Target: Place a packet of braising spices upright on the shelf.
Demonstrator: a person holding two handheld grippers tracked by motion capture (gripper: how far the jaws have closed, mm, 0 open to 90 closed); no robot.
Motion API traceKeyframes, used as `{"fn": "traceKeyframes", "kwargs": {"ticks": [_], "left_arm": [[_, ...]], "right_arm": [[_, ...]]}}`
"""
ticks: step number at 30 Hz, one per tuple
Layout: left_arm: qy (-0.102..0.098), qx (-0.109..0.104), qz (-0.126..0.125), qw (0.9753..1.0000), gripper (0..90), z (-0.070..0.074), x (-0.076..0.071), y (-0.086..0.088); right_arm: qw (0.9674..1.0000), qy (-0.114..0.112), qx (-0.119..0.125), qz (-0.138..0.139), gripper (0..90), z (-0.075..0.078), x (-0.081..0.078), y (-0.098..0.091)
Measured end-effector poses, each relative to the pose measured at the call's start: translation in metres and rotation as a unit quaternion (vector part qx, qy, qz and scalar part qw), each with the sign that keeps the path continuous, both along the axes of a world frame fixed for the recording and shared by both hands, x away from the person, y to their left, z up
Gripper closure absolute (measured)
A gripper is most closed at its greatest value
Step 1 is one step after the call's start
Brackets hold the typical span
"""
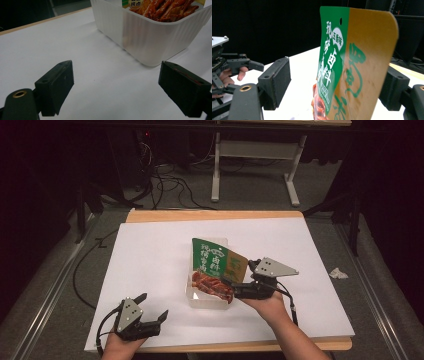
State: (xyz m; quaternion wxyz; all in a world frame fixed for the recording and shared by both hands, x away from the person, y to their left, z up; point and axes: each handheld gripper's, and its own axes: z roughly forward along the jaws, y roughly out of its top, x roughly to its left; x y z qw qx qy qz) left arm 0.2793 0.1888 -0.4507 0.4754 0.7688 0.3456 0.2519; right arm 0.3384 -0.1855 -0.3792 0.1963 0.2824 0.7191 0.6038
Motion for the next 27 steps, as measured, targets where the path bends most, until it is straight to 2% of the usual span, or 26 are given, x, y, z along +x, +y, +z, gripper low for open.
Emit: {"fn": "traceKeyframes", "kwargs": {"ticks": [5,9,16,17,18,20,27], "left_arm": [[0.0,0.0,0.0,1.0,13.3,0.0,0.0,0.0],[0.0,0.0,0.0,1.0,13.3,0.0,0.0,0.0],[0.001,0.001,0.0,1.0,13.3,0.0,0.0,-0.001],[0.001,0.001,0.0,1.0,13.3,0.0,0.0,-0.001],[0.001,0.002,0.001,1.0,13.3,-0.001,0.0,-0.001],[0.001,0.002,0.001,1.0,13.3,-0.001,0.001,-0.001],[0.002,0.003,0.002,1.0,13.3,-0.001,0.001,-0.003]], "right_arm": [[0.9999,0.003,0.008,-0.01,19.3,0.001,-0.003,-0.011],[0.9997,0.005,0.003,-0.023,19.3,-0.001,-0.008,-0.025],[0.9984,0.013,-0.009,-0.054,19.3,-0.008,-0.017,-0.062],[0.9984,0.013,-0.009,-0.054,19.3,-0.008,-0.017,-0.062],[0.9978,0.014,-0.009,-0.064,19.3,-0.01,-0.022,-0.074],[0.9973,0.013,-0.011,-0.071,19.3,-0.011,-0.026,-0.085],[0.995,0.013,-0.015,-0.097,19.1,-0.017,-0.04,-0.112]]}}
